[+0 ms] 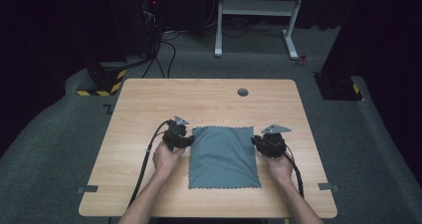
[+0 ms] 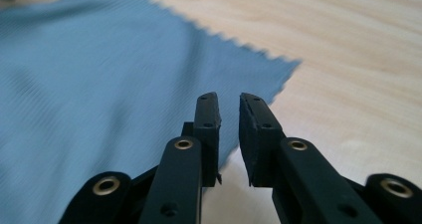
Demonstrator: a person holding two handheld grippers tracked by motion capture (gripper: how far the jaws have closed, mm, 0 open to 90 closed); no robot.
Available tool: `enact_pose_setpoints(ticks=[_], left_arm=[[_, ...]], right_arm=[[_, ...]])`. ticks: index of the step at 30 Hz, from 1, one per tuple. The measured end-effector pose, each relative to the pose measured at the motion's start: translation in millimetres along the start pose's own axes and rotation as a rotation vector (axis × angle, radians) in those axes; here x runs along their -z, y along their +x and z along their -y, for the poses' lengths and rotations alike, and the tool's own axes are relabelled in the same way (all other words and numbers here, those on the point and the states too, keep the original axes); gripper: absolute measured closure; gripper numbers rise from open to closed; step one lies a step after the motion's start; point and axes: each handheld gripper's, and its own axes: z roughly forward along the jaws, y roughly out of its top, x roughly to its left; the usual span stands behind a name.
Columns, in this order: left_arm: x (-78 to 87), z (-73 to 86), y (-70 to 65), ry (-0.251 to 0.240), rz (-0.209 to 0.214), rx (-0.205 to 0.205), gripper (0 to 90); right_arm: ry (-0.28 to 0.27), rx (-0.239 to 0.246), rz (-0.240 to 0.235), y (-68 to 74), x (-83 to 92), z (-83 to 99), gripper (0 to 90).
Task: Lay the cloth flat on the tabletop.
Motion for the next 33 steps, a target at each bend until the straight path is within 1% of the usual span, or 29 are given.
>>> enact_pose_setpoints(ticks=[1, 2, 3, 4, 5, 8, 9, 10, 12, 14, 15, 16, 17, 18, 19, 20, 21, 22, 23, 25, 26, 27, 28, 29, 30, 31, 32, 33], left_arm=[[-6.0, -3.6, 2.0, 0.003, -0.011, 0.010, 56.4], [-15.1, -9.0, 6.0, 0.008, -0.023, 0.039, 55.5], [-15.1, -9.0, 6.0, 0.008, -0.023, 0.039, 54.9], [-18.6, -11.0, 7.1, 0.011, -0.027, 0.046, 54.9], [-23.4, -12.6, 7.5, -0.002, -0.037, 0.053, 55.1], [-28.3, -13.0, 7.3, 0.010, -0.048, 0.039, 57.0], [-28.7, -13.6, 7.4, 0.010, -0.045, 0.038, 57.6], [-29.0, -14.7, 7.7, 0.015, -0.043, 0.029, 58.8], [-29.3, -15.5, 7.1, 0.019, -0.039, 0.026, 61.6], [-30.7, -18.8, 6.7, 0.027, -0.030, 0.011, 65.0], [-30.7, -18.8, 6.7, 0.027, -0.030, 0.011, 67.8], [-31.8, -20.4, 5.0, 0.028, -0.013, 0.002, 71.4], [-31.8, -20.4, 5.0, 0.028, -0.013, 0.002, 75.5], [-32.5, -20.3, 4.0, 0.022, 0.003, -0.005, 79.9], [-32.5, -20.3, 4.0, 0.022, 0.003, -0.005, 83.8], [-32.8, -20.6, 4.0, 0.022, 0.010, -0.005, 86.8], [-33.2, -20.9, 4.3, 0.023, 0.021, 0.000, 86.8], [-33.5, -21.1, 5.2, 0.022, 0.024, 0.003, 89.4], [-33.5, -21.1, 5.2, 0.022, 0.024, 0.003, 89.6], [-33.2, -21.1, 6.1, 0.021, 0.006, -0.007, 89.8], [-32.4, -20.7, 8.7, 0.018, -0.004, -0.007, 90.0], [-32.4, -20.7, 8.7, 0.018, -0.004, -0.007, 90.0], [-30.1, -21.8, 11.6, 0.000, -0.002, 0.000, 90.0], [-30.1, -21.8, 11.6, 0.000, -0.002, 0.000, 90.0], [-29.4, -24.0, 12.1, -0.009, -0.007, -0.001, 90.0], [-29.4, -24.0, 12.1, -0.009, -0.007, -0.001, 90.0], [-31.5, -26.5, 11.3, -0.008, -0.021, -0.006, 90.0], [-32.5, -27.5, 11.1, -0.009, -0.024, -0.002, 90.0]], right_arm=[[0.000, 0.000, 0.000, 0.0, 0.0, 0.0, 77.6], [0.011, -0.033, 0.015, -7.0, -10.6, -5.6, 76.6], [0.011, -0.033, 0.015, -7.0, -10.6, -5.6, 76.6], [0.012, -0.043, 0.028, -9.7, -15.7, -7.4, 76.2], [0.036, -0.052, 0.057, -13.8, -24.7, -10.7, 74.4], [0.037, -0.074, 0.091, -19.1, -33.4, -11.8, 72.2], [0.053, -0.088, 0.093, -21.0, -36.3, -12.0, 71.3], [0.052, -0.096, 0.092, -22.4, -38.4, -12.3, 70.7], [0.061, -0.102, 0.095, -23.4, -40.9, -15.8, 70.7], [0.061, -0.094, 0.105, -22.9, -43.9, -18.0, 71.2], [0.061, -0.094, 0.105, -22.9, -43.9, -18.0, 71.2], [0.055, -0.101, 0.110, -22.6, -44.9, -18.0, 72.7], [0.055, -0.101, 0.110, -22.6, -44.9, -18.0, 72.7], [0.057, -0.088, 0.105, -22.2, -45.0, -18.3, 78.0], [0.057, -0.088, 0.105, -22.2, -45.0, -18.3, 78.0], [0.068, -0.071, 0.096, -21.0, -44.6, -18.7, 84.3], [0.068, -0.071, 0.096, -21.0, -44.6, -18.7, 84.3], [0.070, -0.063, 0.085, -20.7, -44.8, -18.9, 89.0], [0.070, -0.063, 0.085, -20.7, -44.8, -18.9, 89.0], [0.071, -0.053, 0.090, -20.1, -44.9, -19.2, 89.9], [0.070, -0.045, 0.100, -19.7, -44.7, -19.3, 90.0], [0.070, -0.045, 0.100, -19.7, -44.7, -19.3, 90.0], [0.059, -0.051, 0.107, -19.9, -43.6, -19.8, 90.0], [0.059, -0.051, 0.107, -19.9, -43.6, -19.8, 90.0], [0.047, -0.053, 0.117, -19.3, -42.2, -21.4, 90.0], [0.052, -0.041, 0.120, -20.0, -42.6, -23.1, 90.0], [0.059, -0.037, 0.123, -19.4, -43.7, -25.5, 90.0], [0.062, -0.031, 0.134, -18.6, -44.5, -28.6, 90.0]])
